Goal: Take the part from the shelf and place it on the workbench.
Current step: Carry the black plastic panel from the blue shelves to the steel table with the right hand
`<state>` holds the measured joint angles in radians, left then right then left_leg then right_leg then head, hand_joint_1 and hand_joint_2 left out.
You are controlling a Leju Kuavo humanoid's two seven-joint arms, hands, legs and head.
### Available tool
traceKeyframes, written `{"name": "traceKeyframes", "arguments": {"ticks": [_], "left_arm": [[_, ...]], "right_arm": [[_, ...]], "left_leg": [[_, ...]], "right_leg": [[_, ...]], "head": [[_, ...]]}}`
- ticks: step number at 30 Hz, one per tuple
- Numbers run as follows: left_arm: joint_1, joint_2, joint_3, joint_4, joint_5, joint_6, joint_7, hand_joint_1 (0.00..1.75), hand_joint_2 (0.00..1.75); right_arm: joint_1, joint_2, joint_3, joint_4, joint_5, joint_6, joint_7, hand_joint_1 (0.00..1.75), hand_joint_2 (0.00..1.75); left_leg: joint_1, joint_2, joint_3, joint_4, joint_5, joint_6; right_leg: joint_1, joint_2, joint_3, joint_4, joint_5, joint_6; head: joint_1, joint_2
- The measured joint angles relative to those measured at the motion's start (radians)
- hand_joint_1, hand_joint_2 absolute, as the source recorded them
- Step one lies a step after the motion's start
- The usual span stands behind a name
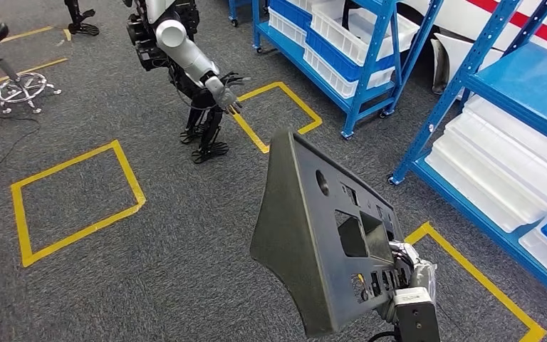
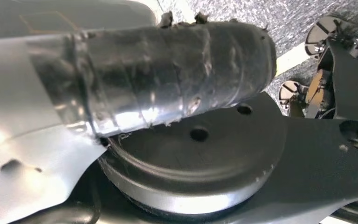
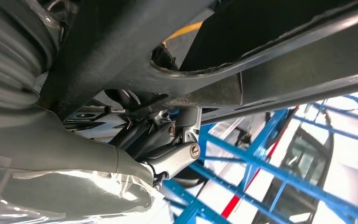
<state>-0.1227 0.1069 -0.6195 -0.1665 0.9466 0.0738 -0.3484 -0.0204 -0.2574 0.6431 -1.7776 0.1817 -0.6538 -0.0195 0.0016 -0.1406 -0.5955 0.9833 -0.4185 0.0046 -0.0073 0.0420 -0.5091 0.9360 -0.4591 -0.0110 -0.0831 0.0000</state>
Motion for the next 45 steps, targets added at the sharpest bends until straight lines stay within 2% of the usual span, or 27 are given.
{"name": "traceKeyframes", "arguments": {"ticks": [3, 5, 6, 7, 9, 11, 12, 14, 16, 18, 20, 21, 23, 24, 26, 28, 29, 30, 31, 32, 34, 36, 37, 39, 41, 43, 45], "left_arm": [[0.0, 0.004, 0.0, 0.0, 0.0, 0.001, 0.0, 0.0, 0.0], [0.0, 0.004, 0.0, 0.0, 0.0, 0.001, 0.0, 0.0, 0.0], [0.001, 0.004, 0.0, 0.0, 0.0, 0.001, 0.0, 0.0, 0.0], [0.002, 0.004, 0.0, 0.0, 0.0, 0.001, 0.0, 0.0, 0.0], [0.008, 0.005, 0.0, 0.001, 0.0, 0.004, -0.003, 0.0, 0.0], [0.012, 0.004, 0.0, 0.003, 0.0, 0.006, -0.006, 0.0, 0.0], [0.012, 0.004, 0.0, 0.004, 0.0, 0.006, -0.006, 0.0, 0.0], [0.011, 0.004, 0.0, 0.005, 0.0, 0.006, -0.005, 0.0, 0.0], [0.01, 0.005, 0.0, 0.005, 0.0, 0.004, -0.004, 0.0, 0.0], [0.008, 0.005, 0.0, 0.006, 0.0, 0.002, -0.005, 0.0, 0.0], [0.005, 0.005, 0.0, 0.006, 0.0, 0.001, -0.005, 0.0, 0.0], [0.005, 0.005, 0.0, 0.006, 0.0, 0.0, -0.005, 0.0, 0.0], [0.002, 0.005, 0.0, 0.006, 0.0, -0.001, -0.004, 0.0, 0.0], [0.001, 0.005, 0.0, 0.005, 0.0, -0.001, -0.004, 0.0, 0.0], [-0.002, 0.004, 0.0, 0.005, 0.0, -0.002, -0.004, 0.0, 0.0], [-0.003, 0.004, 0.0, 0.005, 0.0, -0.003, -0.003, 0.0, 0.0], [-0.004, 0.004, 0.0, 0.005, 0.0, -0.002, -0.003, 0.0, 0.0], [-0.004, 0.005, 0.0, 0.005, 0.0, -0.002, -0.003, 0.0, 0.0], [-0.003, 0.007, 0.0, 0.006, 0.0, -0.001, -0.003, 0.0, 0.0], [-0.002, 0.008, 0.0, 0.006, -0.001, 0.0, -0.003, 0.0, 0.0], [-0.001, 0.009, 0.0, 0.006, -0.001, 0.0, -0.003, 0.0, 0.0], [-0.002, 0.009, 0.0, 0.006, -0.001, 0.001, -0.003, 0.0, 0.0], [-0.001, 0.009, 0.0, 0.006, -0.001, 0.001, -0.003, 0.0, 0.0], [0.003, 0.009, 0.0, 0.008, -0.001, 0.002, -0.004, 0.0, 0.0], [0.009, 0.007, 0.0, 0.01, -0.001, 0.005, -0.007, 0.0, 0.0], [0.012, 0.005, 0.0, 0.01, -0.001, 0.006, -0.007, 0.0, 0.0], [0.013, 0.005, 0.0, 0.01, -0.001, 0.004, -0.005, 0.0, 0.0]], "right_arm": [[0.001, 0.001, 0.001, -0.004, 0.0, 0.001, 0.001, 1.75, 1.75], [0.003, 0.001, 0.001, -0.005, -0.001, 0.001, 0.002, 1.75, 1.75], [0.003, 0.001, 0.001, -0.005, -0.001, 0.001, 0.003, 1.75, 1.75], [0.003, 0.001, 0.002, -0.005, -0.001, 0.001, 0.003, 1.75, 1.75], [0.003, 0.001, 0.002, -0.005, -0.001, 0.001, 0.003, 1.75, 1.75], [0.001, 0.001, 0.002, -0.005, -0.001, 0.001, 0.003, 1.75, 1.75], [0.0, 0.001, 0.002, -0.005, -0.001, 0.002, 0.002, 1.75, 1.75], [-0.003, 0.002, 0.003, -0.005, -0.002, 0.003, -0.001, 1.75, 1.75], [-0.007, 0.004, 0.003, -0.005, -0.004, 0.005, -0.005, 1.75, 1.75], [-0.009, 0.005, 0.003, -0.005, -0.006, 0.008, -0.007, 1.75, 1.75], [-0.008, 0.005, 0.003, -0.004, -0.008, 0.011, -0.008, 1.75, 1.75], [-0.007, 0.005, 0.003, -0.003, -0.008, 0.013, -0.008, 1.75, 1.75], [-0.007, 0.005, 0.003, -0.001, -0.008, 0.015, -0.008, 1.75, 1.75], [-0.008, 0.005, 0.003, -0.001, -0.008, 0.015, -0.008, 1.75, 1.75], [-0.009, 0.006, 0.003, -0.001, -0.008, 0.015, -0.009, 1.75, 1.75], [-0.01, 0.007, 0.003, -0.002, -0.008, 0.016, -0.01, 1.75, 1.75], [-0.01, 0.007, 0.003, -0.002, -0.008, 0.016, -0.01, 1.75, 1.75], [-0.01, 0.007, 0.003, -0.002, -0.008, 0.016, -0.011, 1.75, 1.75], [-0.01, 0.008, 0.003, -0.002, -0.008, 0.016, -0.011, 1.75, 1.75], [-0.01, 0.009, 0.003, -0.002, -0.008, 0.016, -0.011, 1.75, 1.75], [-0.008, 0.011, 0.003, -0.003, -0.008, 0.016, -0.012, 1.75, 1.75], [-0.006, 0.011, 0.003, -0.002, -0.009, 0.016, -0.012, 1.75, 1.75], [-0.006, 0.011, 0.004, -0.002, -0.009, 0.016, -0.012, 1.75, 1.75], [-0.006, 0.011, 0.004, -0.002, -0.008, 0.016, -0.012, 1.75, 1.75], [-0.006, 0.011, 0.004, -0.002, -0.008, 0.016, -0.012, 1.75, 1.75], [-0.006, 0.011, 0.004, -0.002, -0.008, 0.016, -0.012, 1.75, 1.75], [-0.007, 0.011, 0.003, -0.003, -0.007, 0.016, -0.012, 1.75, 1.75]], "left_leg": [[-0.003, 0.097, -0.067, 0.146, -0.087, -0.012], [0.001, 0.123, -0.115, 0.255, -0.134, -0.019], [0.003, 0.129, -0.115, 0.265, -0.132, -0.021], [0.004, 0.135, -0.095, 0.237, -0.113, -0.023], [0.004, 0.172, -0.012, 0.103, -0.06, -0.024], [0.0, 0.203, 0.041, 0.007, -0.035, -0.012], [-0.002, 0.204, 0.045, -0.005, -0.036, -0.004], [-0.001, 0.176, 0.038, -0.005, -0.03, 0.013], [0.002, 0.152, 0.034, -0.006, -0.024, 0.024], [0.003, 0.129, 0.03, -0.007, -0.019, 0.032], [0.0, 0.104, 0.027, -0.007, -0.016, 0.037], [-0.002, 0.089, 0.025, -0.007, -0.014, 0.039], [-0.004, 0.056, 0.025, -0.007, -0.011, 0.04], [-0.005, 0.04, 0.026, -0.007, -0.01, 0.039], [-0.004, 0.014, 0.022, -0.006, -0.006, 0.032], [0.002, -0.008, 0.014, -0.007, 0.0, 0.02], [0.005, -0.021, 0.01, -0.011, 0.004, 0.012], [0.005, -0.02, 0.009, -0.012, 0.005, 0.007], [0.003, -0.001, 0.005, -0.005, -0.002, 0.002], [0.0, 0.033, -0.009, 0.026, -0.023, -0.002], [-0.001, 0.105, -0.064, 0.147, -0.093, -0.009], [0.003, 0.127, -0.113, 0.26, -0.14, -0.019], [0.005, 0.13, -0.112, 0.268, -0.136, -0.023], [0.009, 0.149, -0.046, 0.165, -0.084, -0.028], [0.008, 0.195, 0.035, 0.027, -0.042, -0.024], [0.003, 0.209, 0.057, -0.019, -0.035, -0.006], [0.002, 0.18, 0.051, -0.019, -0.029, 0.012]], "right_leg": [[-0.002, -0.045, 0.013, -0.02, 0.009, -0.006], [-0.002, -0.076, 0.012, -0.019, 0.007, -0.005], [-0.002, -0.091, 0.011, -0.017, 0.006, -0.004], [-0.003, -0.106, 0.01, -0.014, 0.004, -0.002], [-0.002, -0.131, 0.01, -0.005, -0.004, 0.006], [0.002, -0.151, 0.01, 0.006, -0.012, 0.017], [0.005, -0.159, 0.01, 0.009, -0.015, 0.022], [0.004, -0.176, 0.01, 0.011, -0.018, 0.031], [0.0, -0.138, -0.003, 0.048, -0.048, 0.041], [-0.003, -0.071, -0.056, 0.169, -0.116, 0.047], [-0.004, -0.047, -0.123, 0.305, -0.168, 0.047], [-0.003, -0.045, -0.141, 0.334, -0.168, 0.044], [-0.001, -0.039, -0.122, 0.275, -0.114, 0.032], [0.0, -0.024, -0.09, 0.2, -0.07, 0.024], [0.001, 0.025, -0.034, 0.069, -0.015, 0.01], [0.004, 0.045, -0.017, 0.023, -0.005, 0.005], [0.006, 0.031, -0.015, 0.016, -0.002, 0.005], [0.005, 0.017, -0.01, 0.006, 0.003, 0.002], [0.003, 0.003, -0.004, -0.006, 0.009, -0.002], [0.001, -0.012, 0.002, -0.018, 0.015, -0.006], [0.001, -0.044, 0.008, -0.029, 0.021, -0.011], [0.001, -0.078, 0.008, -0.029, 0.021, -0.011], [0.001, -0.095, 0.007, -0.029, 0.02, -0.01], [0.0, -0.124, 0.007, -0.024, 0.017, -0.005], [0.003, -0.145, 0.005, -0.011, 0.008, 0.006], [0.006, -0.164, 0.003, 0.001, 0.001, 0.018], [0.004, -0.179, 0.004, 0.004, -0.003, 0.029]], "head": [[-0.006, 0.0], [-0.006, 0.0], [-0.006, 0.0], [-0.006, 0.0], [-0.007, 0.0], [-0.006, 0.0], [-0.004, 0.0], [-0.002, 0.0], [0.0, 0.0], [0.002, 0.0], [0.003, 0.0], [0.003, 0.0], [0.003, 0.0], [0.003, 0.0], [0.003, 0.0], [0.003, 0.0], [0.004, 0.0], [0.004, 0.0], [0.004, 0.0], [0.002, 0.0], [-0.001, 0.0], [-0.002, 0.0], [-0.002, 0.0], [-0.002, 0.0], [-0.002, 0.0], [0.0, 0.0], [0.003, 0.0]]}}
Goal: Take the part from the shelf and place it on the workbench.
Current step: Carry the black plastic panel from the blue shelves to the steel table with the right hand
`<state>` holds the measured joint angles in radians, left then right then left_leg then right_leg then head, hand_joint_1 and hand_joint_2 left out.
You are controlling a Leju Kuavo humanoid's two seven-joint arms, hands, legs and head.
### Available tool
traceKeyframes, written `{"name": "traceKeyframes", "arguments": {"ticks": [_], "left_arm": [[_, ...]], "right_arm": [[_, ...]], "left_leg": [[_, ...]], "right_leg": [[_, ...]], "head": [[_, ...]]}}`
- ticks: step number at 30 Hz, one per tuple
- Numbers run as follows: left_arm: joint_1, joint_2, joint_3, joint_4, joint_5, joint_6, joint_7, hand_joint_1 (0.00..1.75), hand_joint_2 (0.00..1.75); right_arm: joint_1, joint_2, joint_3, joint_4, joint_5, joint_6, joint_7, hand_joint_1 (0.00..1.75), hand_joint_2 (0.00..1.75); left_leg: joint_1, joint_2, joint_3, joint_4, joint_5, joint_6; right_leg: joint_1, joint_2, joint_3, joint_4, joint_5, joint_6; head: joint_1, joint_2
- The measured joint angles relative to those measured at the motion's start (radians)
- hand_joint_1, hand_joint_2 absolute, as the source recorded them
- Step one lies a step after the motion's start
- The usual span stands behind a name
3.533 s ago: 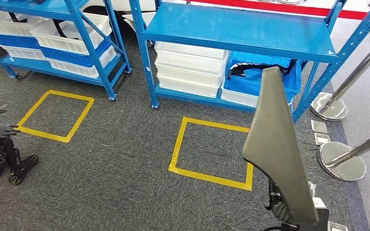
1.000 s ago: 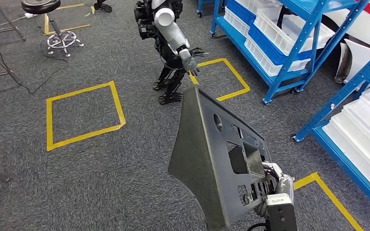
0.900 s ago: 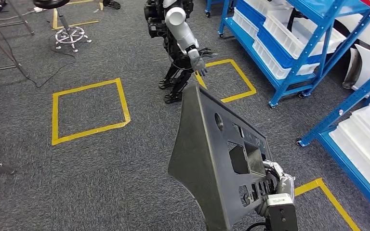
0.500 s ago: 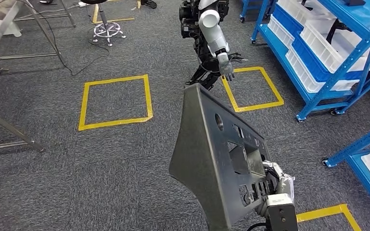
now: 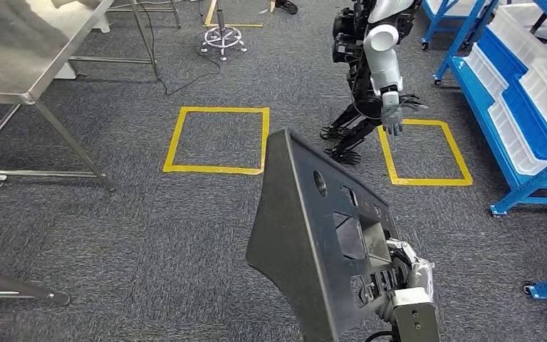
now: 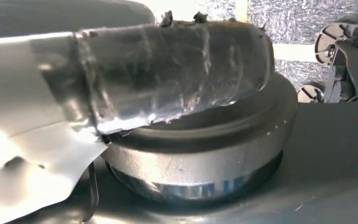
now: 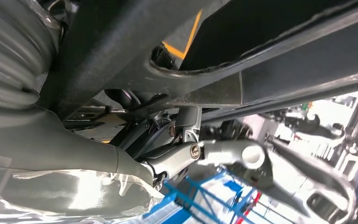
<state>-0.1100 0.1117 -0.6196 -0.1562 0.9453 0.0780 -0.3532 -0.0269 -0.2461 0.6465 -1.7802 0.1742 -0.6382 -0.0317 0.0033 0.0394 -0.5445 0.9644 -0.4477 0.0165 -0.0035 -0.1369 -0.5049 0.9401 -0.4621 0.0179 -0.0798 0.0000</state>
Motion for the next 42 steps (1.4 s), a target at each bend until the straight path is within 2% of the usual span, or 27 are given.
{"name": "traceKeyframes", "arguments": {"ticks": [2, 4, 6, 7, 8, 9, 11, 13, 15, 16, 18, 20, 21, 22, 23, 24, 26, 28, 30, 31, 33, 35, 37, 38, 39, 41, 42], "left_arm": [[-0.002, 0.0, 0.0, 0.0, 0.0, -0.002, 0.001, 0.0, 0.0], [-0.005, 0.0, 0.0, 0.0, 0.0, -0.004, 0.001, 0.0, 0.0], [-0.007, -0.001, 0.0, 0.0, 0.0, -0.005, 0.002, 0.0, 0.0], [-0.008, -0.001, 0.0, 0.0, 0.0, -0.006, 0.002, 0.0, 0.0], [-0.009, -0.001, 0.0, 0.0, 0.0, -0.007, 0.002, 0.0, 0.0], [-0.01, -0.001, 0.0, -0.001, 0.0, -0.008, 0.002, 0.0, 0.0], [-0.014, -0.002, 0.0, -0.002, 0.0, -0.011, 0.002, 0.0, 0.0], [-0.016, -0.004, 0.0, -0.003, 0.0, -0.014, 0.002, 0.0, 0.0], [-0.017, -0.003, 0.0, -0.003, 0.0, -0.014, 0.002, 0.0, 0.0], [-0.016, -0.002, 0.0, -0.003, 0.0, -0.014, 0.003, 0.0, 0.0], [-0.014, 0.001, 0.0, -0.002, -0.001, -0.013, 0.004, 0.0, 0.0], [-0.013, 0.002, 0.0, -0.002, -0.001, -0.012, 0.004, 0.0, 0.0], [-0.014, 0.002, 0.0, -0.002, -0.001, -0.012, 0.004, 0.0, 0.0], [-0.015, 0.003, -0.001, -0.002, -0.002, -0.012, 0.004, 0.0, 0.0], [-0.014, 0.004, -0.001, -0.002, -0.004, -0.011, 0.004, 0.0, 0.0], [-0.012, 0.006, -0.001, -0.001, -0.008, -0.008, 0.004, 0.0, 0.0], [-0.006, 0.009, -0.003, 0.001, -0.019, -0.001, 0.002, 0.0, 0.0], [-0.004, 0.015, -0.004, 0.005, -0.029, 0.006, 0.002, 0.0, 0.0], [-0.004, 0.026, -0.005, 0.009, -0.04, 0.011, 0.008, 0.0, 0.0], [-0.005, 0.033, -0.006, 0.012, -0.046, 0.015, 0.013, 0.0, 0.0], [-0.011, 0.045, -0.008, 0.019, -0.062, 0.022, 0.023, 0.0, 0.0], [-0.018, 0.057, -0.011, 0.028, -0.079, 0.03, 0.033, 0.0, 0.0], [-0.024, 0.069, -0.015, 0.037, -0.094, 0.04, 0.047, 0.0, 0.0], [-0.027, 0.076, -0.017, 0.042, -0.101, 0.046, 0.055, 0.0, 0.0], [-0.03, 0.084, -0.019, 0.047, -0.107, 0.051, 0.061, 0.0, 0.0], [-0.038, 0.096, -0.021, 0.057, -0.12, 0.059, 0.07, 0.0, 0.0], [-0.041, 0.101, -0.021, 0.062, -0.125, 0.061, 0.073, 0.0, 0.0]], "right_arm": [[0.0, 0.0, 0.0, 0.0, 0.0, 0.0, 0.0, 1.75, 1.75], [0.001, -0.001, 0.0, 0.0, 0.001, 0.0, 0.0, 1.75, 1.75], [0.004, -0.002, 0.0, 0.0, 0.0, 0.0, 0.0, 1.75, 1.75], [0.005, -0.002, 0.0, 0.0, 0.0, 0.0, 0.0, 1.75, 1.75], [0.006, -0.002, 0.0, 0.001, 0.0, 0.0, 0.0, 1.75, 1.75], [0.006, -0.002, 0.0, 0.001, 0.001, 0.0, 0.0, 1.75, 1.75], [0.005, -0.002, -0.001, 0.001, 0.001, -0.001, 0.0, 1.75, 1.75], [0.004, -0.002, -0.001, 0.0, 0.002, -0.001, 0.0, 1.75, 1.75], [0.004, -0.003, -0.001, 0.0, 0.002, -0.001, 0.0, 1.75, 1.75], [0.003, -0.003, -0.001, 0.0, 0.002, -0.001, 0.0, 1.75, 1.75], [0.003, -0.002, -0.001, -0.001, 0.002, -0.001, 0.001, 1.75, 1.75], [0.004, -0.001, -0.001, -0.002, 0.002, -0.001, 0.002, 1.75, 1.75], [0.006, -0.001, 0.0, -0.002, 0.002, -0.001, 0.002, 1.75, 1.75], [0.007, -0.002, 0.0, -0.001, 0.002, -0.001, 0.002, 1.75, 1.75], [0.007, -0.002, 0.0, 0.0, 0.002, -0.001, 0.003, 1.75, 1.75], [0.007, -0.001, 0.001, 0.0, 0.002, -0.001, 0.003, 1.75, 1.75], [0.006, -0.001, 0.001, 0.001, 0.002, -0.001, 0.002, 1.75, 1.75], [0.004, -0.001, 0.001, 0.001, 0.0, -0.001, -0.002, 1.75, 1.75], [0.0, 0.001, 0.001, 0.002, -0.005, 0.0, -0.011, 1.75, 1.75], [-0.002, 0.002, 0.001, 0.002, -0.009, 0.002, -0.017, 1.75, 1.75], [-0.005, 0.005, 0.0, 0.003, -0.017, 0.008, -0.029, 1.75, 1.75], [-0.004, 0.005, -0.001, 0.006, -0.023, 0.014, -0.039, 1.75, 1.75], [-0.002, 0.006, -0.001, 0.01, -0.028, 0.019, -0.043, 1.75, 1.75], [-0.002, 0.006, -0.001, 0.012, -0.028, 0.021, -0.045, 1.75, 1.75], [-0.002, 0.006, -0.002, 0.013, -0.029, 0.022, -0.046, 1.75, 1.75], [-0.003, 0.006, -0.003, 0.014, -0.029, 0.026, -0.048, 1.75, 1.75], [-0.004, 0.006, -0.003, 0.014, -0.029, 0.029, -0.049, 1.75, 1.75]], "left_leg": [[0.003, -0.024, -0.004, -0.003, 0.008, 0.014], [0.004, -0.047, -0.009, -0.004, 0.015, 0.023], [0.001, -0.075, -0.016, -0.004, 0.02, 0.027], [-0.001, -0.09, -0.018, -0.003, 0.023, 0.028], [-0.003, -0.106, -0.019, -0.003, 0.025, 0.027], [-0.004, -0.122, -0.02, -0.003, 0.027, 0.026], [-0.004, -0.149, -0.022, -0.003, 0.032, 0.021], [-0.001, -0.17, -0.029, -0.003, 0.037, 0.012], [0.002, -0.193, -0.036, -0.008, 0.045, -0.001], [0.001, -0.186, -0.039, -0.006, 0.043, -0.005], [-0.002, -0.131, -0.066, 0.049, 0.003, -0.013], [-0.002, -0.071, -0.122, 0.175, -0.069, -0.019], [0.0, -0.059, -0.148, 0.235, -0.095, -0.024], [0.001, -0.054, -0.157, 0.264, -0.103, -0.028], [0.003, -0.049, -0.149, 0.26, -0.094, -0.032], [0.004, -0.04, -0.12, 0.216, -0.07, -0.035], [0.003, 0.005, -0.04, 0.085, -0.023, -0.038], [-0.001, 0.034, -0.004, 0.016, -0.009, -0.025], [-0.004, 0.013, -0.011, 0.014, -0.009, -0.006], [-0.004, 0.0, -0.014, 0.014, -0.007, 0.0], [-0.002, -0.026, -0.019, 0.013, 0.0, 0.012], [-0.004, -0.052, -0.024, 0.013, 0.005, 0.02], [-0.01, -0.082, -0.029, 0.013, 0.01, 0.025], [-0.014, -0.099, -0.03, 0.013, 0.012, 0.027], [-0.016, -0.115, -0.031, 0.013, 0.015, 0.027], [-0.02, -0.145, -0.032, 0.013, 0.02, 0.023], [-0.02, -0.157, -0.034, 0.013, 0.023, 0.02]], "right_leg": [[-0.004, 0.043, -0.015, 0.041, -0.034, 0.011], [-0.007, 0.109, -0.071, 0.169, -0.107, 0.016], [-0.007, 0.131, -0.136, 0.305, -0.159, 0.014], [-0.006, 0.133, -0.149, 0.326, -0.157, 0.009], [-0.005, 0.136, -0.14, 0.305, -0.134, 0.003], [-0.003, 0.146, -0.112, 0.242, -0.095, -0.005], [0.001, 0.197, -0.039, 0.086, -0.025, -0.022], [0.005, 0.228, -0.005, 0.008, 0.0, -0.028], [0.006, 0.205, -0.003, -0.005, 0.005, -0.029], [0.004, 0.192, 0.0, -0.015, 0.011, -0.033], [0.0, 0.161, 0.007, -0.035, 0.023, -0.04], [0.0, 0.13, 0.009, -0.041, 0.026, -0.042], [0.001, 0.113, 0.008, -0.041, 0.026, -0.042], [0.0, 0.096, 0.007, -0.04, 0.025, -0.041], [0.0, 0.078, 0.006, -0.038, 0.024, -0.04], [-0.001, 0.063, 0.005, -0.035, 0.022, -0.037], [0.001, 0.039, 0.001, -0.018, 0.011, -0.027], [0.004, 0.017, -0.005, 0.002, 0.0, -0.016], [0.005, -0.008, -0.008, 0.011, -0.007, -0.007], [0.003, -0.006, -0.009, 0.017, -0.013, -0.002], [-0.004, 0.044, -0.033, 0.079, -0.056, 0.008], [-0.008, 0.108, -0.097, 0.218, -0.126, 0.012], [-0.007, 0.126, -0.154, 0.329, -0.161, 0.007], [-0.006, 0.13, -0.158, 0.33, -0.148, 0.001], [-0.004, 0.137, -0.143, 0.292, -0.118, -0.008], [0.0, 0.174, -0.075, 0.144, -0.046, -0.026], [0.002, 0.189, -0.048, 0.084, -0.023, -0.031]], "head": [[0.002, 0.0], [0.003, 0.0], [0.003, 0.0], [0.003, 0.0], [0.003, 0.0], [0.003, 0.0], [0.003, 0.0], [0.003, 0.0], [0.003, 0.0], [0.002, 0.0], [0.0, 0.0], [-0.001, 0.0], [-0.001, 0.0], [-0.001, 0.0], [-0.001, 0.0], [-0.002, 0.0], [-0.002, 0.0], [-0.001, 0.0], [0.001, 0.0], [0.001, 0.0], [0.004, 0.0], [0.006, 0.0], [0.007, 0.0], [0.007, 0.0], [0.007, 0.0], [0.006, 0.0], [0.006, 0.0]]}}
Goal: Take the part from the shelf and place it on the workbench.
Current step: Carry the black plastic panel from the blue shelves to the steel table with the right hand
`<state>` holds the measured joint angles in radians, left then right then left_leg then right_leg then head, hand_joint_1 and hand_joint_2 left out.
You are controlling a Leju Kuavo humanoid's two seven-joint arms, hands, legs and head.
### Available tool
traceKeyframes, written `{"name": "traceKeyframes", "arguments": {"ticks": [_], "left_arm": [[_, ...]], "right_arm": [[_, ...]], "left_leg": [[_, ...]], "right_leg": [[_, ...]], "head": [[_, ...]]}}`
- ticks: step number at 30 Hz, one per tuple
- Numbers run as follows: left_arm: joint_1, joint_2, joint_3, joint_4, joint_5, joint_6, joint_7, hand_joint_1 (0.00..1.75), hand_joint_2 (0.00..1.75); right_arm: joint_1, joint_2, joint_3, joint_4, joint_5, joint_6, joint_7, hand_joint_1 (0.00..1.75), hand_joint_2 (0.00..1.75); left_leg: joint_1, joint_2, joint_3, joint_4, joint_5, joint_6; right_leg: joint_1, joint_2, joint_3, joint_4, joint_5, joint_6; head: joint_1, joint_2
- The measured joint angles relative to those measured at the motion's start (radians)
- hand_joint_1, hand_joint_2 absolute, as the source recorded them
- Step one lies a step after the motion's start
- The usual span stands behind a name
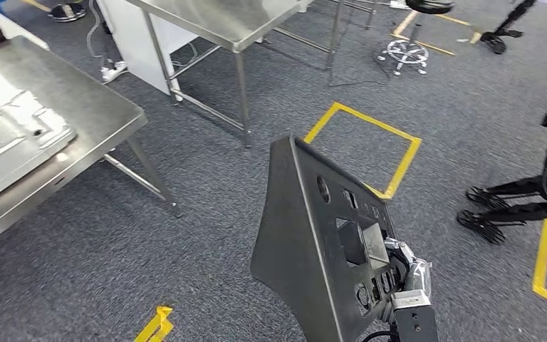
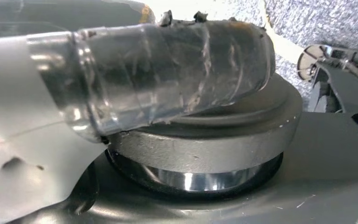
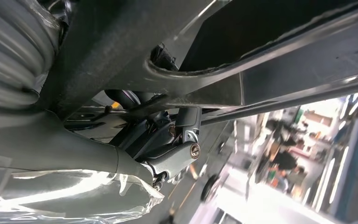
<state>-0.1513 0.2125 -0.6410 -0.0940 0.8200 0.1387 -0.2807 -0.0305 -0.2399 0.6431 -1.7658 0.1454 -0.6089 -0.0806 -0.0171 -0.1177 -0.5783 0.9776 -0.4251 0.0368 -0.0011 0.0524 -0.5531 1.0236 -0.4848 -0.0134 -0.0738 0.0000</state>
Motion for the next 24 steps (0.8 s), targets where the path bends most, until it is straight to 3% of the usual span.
{"name": "traceKeyframes", "arguments": {"ticks": [2, 4, 6, 8, 10, 11, 13, 14, 16, 17, 19, 20, 21, 23, 24], "left_arm": [[-0.006, 0.009, -0.002, 0.011, -0.009, 0.001, 0.002, 0.0, 0.0], [-0.012, 0.019, -0.006, 0.023, -0.013, 0.002, -0.002, 0.0, 0.0], [-0.02, 0.028, -0.008, 0.033, -0.014, 0.008, -0.018, 0.0, 0.0], [-0.026, 0.033, -0.008, 0.04, -0.014, 0.015, -0.04, 0.0, 0.0], [-0.031, 0.036, -0.008, 0.045, -0.012, 0.017, -0.068, 0.0, 0.0], [-0.035, 0.037, -0.008, 0.048, -0.011, 0.017, -0.091, 0.0, 0.0], [-0.049, 0.039, -0.008, 0.057, -0.011, 0.016, -0.149, 0.0, 0.0], [-0.055, 0.04, -0.008, 0.062, -0.012, 0.017, -0.178, 0.0, 0.0], [-0.064, 0.041, -0.008, 0.071, -0.016, 0.017, -0.215, 0.0, 0.0], [-0.066, 0.042, -0.008, 0.074, -0.022, 0.017, -0.223, 0.0, 0.0], [-0.072, 0.045, -0.008, 0.077, -0.039, 0.017, -0.234, 0.0, 0.0], [-0.076, 0.047, -0.008, 0.077, -0.048, 0.016, -0.241, 0.0, 0.0], [-0.081, 0.048, -0.008, 0.077, -0.055, 0.016, -0.249, 0.0, 0.0], [-0.091, 0.049, -0.008, 0.077, -0.065, 0.016, -0.265, 0.0, 0.0], [-0.095, 0.049, -0.007, 0.077, -0.068, 0.016, -0.27, 0.0, 0.0]], "right_arm": [[-0.001, 0.001, 0.0, 0.0, 0.0, 0.006, -0.001, 1.75, 1.75], [-0.002, 0.004, -0.001, 0.0, -0.001, 0.012, -0.001, 1.75, 1.75], [-0.003, 0.008, -0.002, 0.001, -0.001, 0.019, -0.002, 1.75, 1.75], [-0.003, 0.012, -0.002, 0.002, -0.002, 0.028, -0.003, 1.75, 1.75], [-0.002, 0.014, -0.002, 0.004, -0.002, 0.035, -0.004, 1.75, 1.75], [-0.001, 0.015, -0.002, 0.006, -0.002, 0.039, -0.004, 1.75, 1.75], [-0.003, 0.017, -0.001, 0.008, -0.004, 0.048, -0.004, 1.75, 1.75], [-0.005, 0.017, -0.001, 0.008, -0.006, 0.053, -0.004, 1.75, 1.75], [-0.011, 0.018, -0.001, 0.008, -0.008, 0.061, -0.004, 1.75, 1.75], [-0.014, 0.019, -0.001, 0.009, -0.008, 0.066, -0.005, 1.75, 1.75], [-0.018, 0.021, -0.001, 0.009, -0.008, 0.078, -0.009, 1.75, 1.75], [-0.019, 0.022, -0.001, 0.009, -0.008, 0.084, -0.012, 1.75, 1.75], [-0.021, 0.024, -0.001, 0.01, -0.008, 0.09, -0.016, 1.75, 1.75], [-0.022, 0.025, 0.0, 0.011, -0.009, 0.098, -0.021, 1.75, 1.75], [-0.022, 0.025, 0.0, 0.012, -0.009, 0.1, -0.022, 1.75, 1.75]], "left_leg": [[0.0, -0.021, -0.006, -0.002, 0.006, -0.009], [0.0, -0.033, -0.011, -0.005, 0.009, -0.019], [-0.006, 0.006, -0.03, 0.03, -0.021, -0.028], [-0.012, 0.062, -0.079, 0.145, -0.093, -0.038], [-0.013, 0.08, -0.119, 0.256, -0.143, -0.047], [-0.013, 0.084, -0.116, 0.267, -0.142, -0.05], [-0.013, 0.104, -0.057, 0.178, -0.093, -0.054], [-0.014, 0.13, -0.015, 0.104, -0.065, -0.054], [-0.019, 0.169, 0.039, -0.004, -0.034, -0.041], [-0.023, 0.175, 0.046, -0.023, -0.031, -0.03], [-0.023, 0.15, 0.04, -0.027, -0.026, -0.01], [-0.021, 0.138, 0.038, -0.028, -0.022, -0.003], [-0.017, 0.125, 0.037, -0.029, -0.018, 0.003], [-0.014, 0.1, 0.033, -0.03, -0.012, 0.011], [-0.014, 0.087, 0.03, -0.03, -0.01, 0.013]], "right_leg": [[0.003, 0.008, 0.022, -0.051, 0.013, -0.004], [0.001, -0.018, 0.023, -0.061, 0.022, -0.008], [-0.004, -0.044, 0.028, -0.08, 0.034, -0.016], [-0.005, -0.072, 0.03, -0.09, 0.04, -0.021], [-0.006, -0.102, 0.029, -0.09, 0.039, -0.022], [-0.006, -0.118, 0.029, -0.09, 0.039, -0.022], [-0.006, -0.148, 0.028, -0.087, 0.037, -0.02], [-0.005, -0.16, 0.028, -0.084, 0.035, -0.018], [-0.001, -0.181, 0.024, -0.073, 0.03, -0.009], [0.001, -0.192, 0.021, -0.068, 0.027, -0.005], [0.001, -0.208, 0.017, -0.06, 0.023, 0.004], [-0.002, -0.192, 0.013, -0.049, 0.014, 0.01], [-0.005, -0.161, 0.001, -0.021, -0.005, 0.017], [-0.014, -0.088, -0.05, 0.096, -0.069, 0.029], [-0.016, -0.073, -0.085, 0.171, -0.102, 0.032]], "head": [[-0.001, 0.0], [-0.001, 0.0], [-0.004, 0.0], [-0.007, 0.0], [-0.008, 0.0], [-0.008, 0.0], [-0.008, 0.0], [-0.009, 0.0], [-0.009, 0.0], [-0.008, 0.0], [-0.005, 0.0], [-0.005, 0.0], [-0.004, 0.0], [-0.002, 0.0], [-0.002, 0.0]]}}
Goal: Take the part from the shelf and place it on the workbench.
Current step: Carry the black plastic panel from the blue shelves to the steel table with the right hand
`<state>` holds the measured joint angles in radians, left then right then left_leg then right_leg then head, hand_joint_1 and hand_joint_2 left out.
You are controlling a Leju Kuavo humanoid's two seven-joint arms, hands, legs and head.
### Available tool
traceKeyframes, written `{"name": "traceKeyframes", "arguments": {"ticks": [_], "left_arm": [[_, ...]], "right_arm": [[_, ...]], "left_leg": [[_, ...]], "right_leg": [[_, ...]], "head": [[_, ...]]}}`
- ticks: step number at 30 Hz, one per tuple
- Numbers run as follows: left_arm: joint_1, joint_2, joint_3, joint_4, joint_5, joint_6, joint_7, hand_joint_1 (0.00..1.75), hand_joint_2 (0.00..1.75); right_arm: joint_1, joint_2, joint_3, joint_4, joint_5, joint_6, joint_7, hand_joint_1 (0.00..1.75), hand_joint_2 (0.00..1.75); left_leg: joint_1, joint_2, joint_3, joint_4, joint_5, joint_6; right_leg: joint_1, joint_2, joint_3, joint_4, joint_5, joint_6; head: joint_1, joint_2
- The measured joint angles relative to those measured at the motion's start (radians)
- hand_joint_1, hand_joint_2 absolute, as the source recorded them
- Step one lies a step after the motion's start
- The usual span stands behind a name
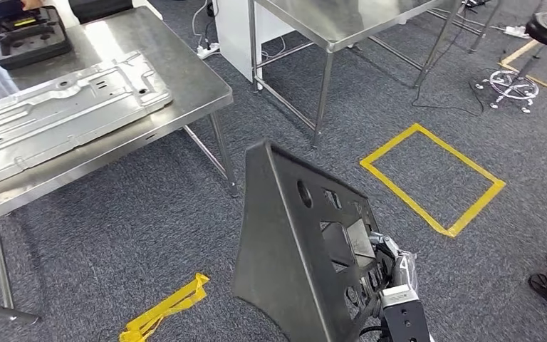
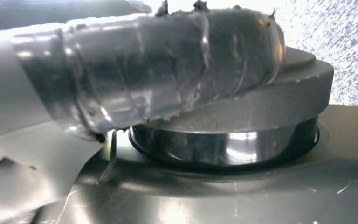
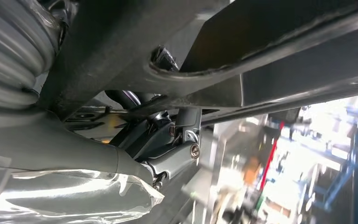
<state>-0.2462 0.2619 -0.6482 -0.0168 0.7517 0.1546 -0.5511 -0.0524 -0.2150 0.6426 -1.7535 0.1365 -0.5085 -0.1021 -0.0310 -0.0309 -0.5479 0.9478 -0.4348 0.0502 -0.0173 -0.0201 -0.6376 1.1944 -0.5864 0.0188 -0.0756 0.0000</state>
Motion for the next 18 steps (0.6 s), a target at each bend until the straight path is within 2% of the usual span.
{"name": "traceKeyframes", "arguments": {"ticks": [1, 2, 3, 4, 6, 7, 8, 9, 10, 11, 12, 13, 14, 15, 16, 17, 18], "left_arm": [[-0.003, 0.001, 0.001, 0.0, -0.002, 0.0, -0.004, 0.0, 0.0], [-0.006, 0.002, 0.002, 0.0, -0.004, 0.0, -0.007, 0.0, 0.0], [-0.009, 0.004, 0.004, 0.0, -0.005, -0.001, -0.011, 0.0, 0.0], [-0.012, 0.005, 0.007, 0.0, -0.007, -0.001, -0.017, 0.0, 0.0], [-0.02, 0.009, 0.014, -0.001, -0.02, -0.002, -0.027, 0.0, 0.0], [-0.024, 0.011, 0.018, -0.001, -0.029, -0.002, -0.03, 0.0, 0.0], [-0.027, 0.014, 0.022, -0.001, -0.039, -0.003, -0.031, 0.0, 0.0], [-0.029, 0.016, 0.025, -0.001, -0.047, -0.003, -0.03, 0.0, 0.0], [-0.031, 0.017, 0.028, -0.001, -0.052, -0.003, -0.029, 0.0, 0.0], [-0.031, 0.019, 0.031, -0.001, -0.055, -0.003, -0.029, 0.0, 0.0], [-0.032, 0.02, 0.033, 0.0, -0.056, -0.003, -0.029, 0.0, 0.0], [-0.033, 0.021, 0.036, 0.0, -0.059, -0.003, -0.029, 0.0, 0.0], [-0.035, 0.021, 0.037, -0.001, -0.065, -0.003, -0.03, 0.0, 0.0], [-0.038, 0.022, 0.039, -0.001, -0.076, -0.003, -0.031, 0.0, 0.0], [-0.042, 0.023, 0.042, -0.002, -0.094, -0.003, -0.031, 0.0, 0.0], [-0.044, 0.024, 0.048, -0.002, -0.115, -0.003, -0.03, 0.0, 0.0], [-0.044, 0.025, 0.056, -0.003, -0.138, -0.003, -0.029, 0.0, 0.0]], "right_arm": [[0.001, 0.0, 0.0, 0.002, 0.0, 0.002, 0.0, 1.75, 1.75], [0.001, 0.0, 0.0, 0.005, 0.0, 0.003, 0.0, 1.75, 1.75], [0.0, 0.0, 0.0, 0.007, -0.001, 0.005, 0.0, 1.75, 1.75], [-0.001, 0.001, 0.0, 0.009, -0.001, 0.009, 0.0, 1.75, 1.75], [-0.006, 0.003, 0.0, 0.01, -0.001, 0.018, 0.0, 1.75, 1.75], [-0.01, 0.005, 0.0, 0.011, -0.002, 0.022, -0.001, 1.75, 1.75], [-0.013, 0.007, 0.0, 0.012, -0.003, 0.025, -0.001, 1.75, 1.75], [-0.015, 0.009, 0.0, 0.013, -0.004, 0.028, -0.001, 1.75, 1.75], [-0.016, 0.011, -0.001, 0.013, -0.004, 0.03, -0.002, 1.75, 1.75], [-0.018, 0.013, 0.0, 0.013, -0.005, 0.031, -0.002, 1.75, 1.75], [-0.02, 0.016, 0.0, 0.014, -0.005, 0.033, -0.002, 1.75, 1.75], [-0.022, 0.019, 0.0, 0.014, -0.005, 0.034, -0.002, 1.75, 1.75], [-0.024, 0.021, -0.001, 0.014, -0.005, 0.035, -0.003, 1.75, 1.75], [-0.024, 0.022, -0.001, 0.016, -0.005, 0.037, -0.003, 1.75, 1.75], [-0.024, 0.023, -0.001, 0.017, -0.005, 0.039, -0.003, 1.75, 1.75], [-0.024, 0.023, -0.001, 0.019, -0.005, 0.043, -0.003, 1.75, 1.75], [-0.024, 0.024, -0.001, 0.02, -0.004, 0.048, -0.003, 1.75, 1.75]], "left_leg": [[0.0, -0.015, -0.003, 0.0, 0.002, 0.0], [-0.001, -0.03, -0.004, 0.001, 0.004, -0.001], [-0.001, -0.046, -0.005, 0.001, 0.007, -0.003], [-0.001, -0.061, -0.005, 0.001, 0.008, -0.005], [-0.002, -0.091, -0.008, 0.004, 0.012, -0.012], [-0.003, -0.105, -0.013, 0.005, 0.015, -0.017], [-0.004, -0.118, -0.019, 0.005, 0.019, -0.023], [-0.004, -0.133, -0.025, 0.004, 0.023, -0.03], [-0.004, -0.147, -0.028, 0.002, 0.028, -0.037], [-0.006, -0.142, -0.033, 0.006, 0.025, -0.042], [-0.01, -0.121, -0.044, 0.026, 0.011, -0.048], [-0.014, -0.09, -0.065, 0.068, -0.016, -0.052], [-0.02, -0.054, -0.095, 0.134, -0.054, -0.056], [-0.024, -0.033, -0.129, 0.21, -0.092, -0.059], [-0.027, -0.024, -0.156, 0.276, -0.12, -0.061], [-0.03, -0.022, -0.167, 0.313, -0.13, -0.061], [-0.032, -0.021, -0.159, 0.309, -0.12, -0.06]], "right_leg": [[-0.001, 0.005, -0.028, 0.058, -0.019, 0.001], [-0.002, 0.007, -0.04, 0.084, -0.02, 0.001], [-0.002, 0.008, -0.033, 0.069, -0.002, -0.001], [-0.002, 0.016, -0.007, 0.016, 0.032, -0.004], [-0.008, 0.065, 0.062, -0.13, 0.097, -0.012], [-0.012, 0.089, 0.085, -0.181, 0.113, -0.014], [-0.014, 0.104, 0.096, -0.208, 0.117, -0.017], [-0.016, 0.102, 0.099, -0.215, 0.115, -0.019], [-0.017, 0.085, 0.099, -0.216, 0.118, -0.024], [-0.019, 0.069, 0.1, -0.22, 0.121, -0.029], [-0.02, 0.053, 0.102, -0.224, 0.124, -0.036], [-0.02, 0.037, 0.103, -0.229, 0.127, -0.041], [-0.017, 0.02, 0.103, -0.231, 0.129, -0.044], [-0.015, 0.004, 0.103, -0.232, 0.129, -0.047], [-0.013, -0.013, 0.102, -0.232, 0.129, -0.048], [-0.011, -0.028, 0.102, -0.232, 0.129, -0.048], [-0.009, -0.042, 0.102, -0.231, 0.128, -0.049]], "head": [[0.0, 0.0], [0.0, 0.0], [0.0, 0.0], [0.0, 0.0], [0.0, 0.0], [0.0, 0.0], [-0.001, 0.0], [-0.001, 0.0], [-0.002, 0.0], [-0.002, 0.0], [-0.005, 0.0], [-0.008, 0.0], [-0.011, 0.0], [-0.014, 0.0], [-0.015, 0.0], [-0.015, 0.0], [-0.016, 0.0]]}}
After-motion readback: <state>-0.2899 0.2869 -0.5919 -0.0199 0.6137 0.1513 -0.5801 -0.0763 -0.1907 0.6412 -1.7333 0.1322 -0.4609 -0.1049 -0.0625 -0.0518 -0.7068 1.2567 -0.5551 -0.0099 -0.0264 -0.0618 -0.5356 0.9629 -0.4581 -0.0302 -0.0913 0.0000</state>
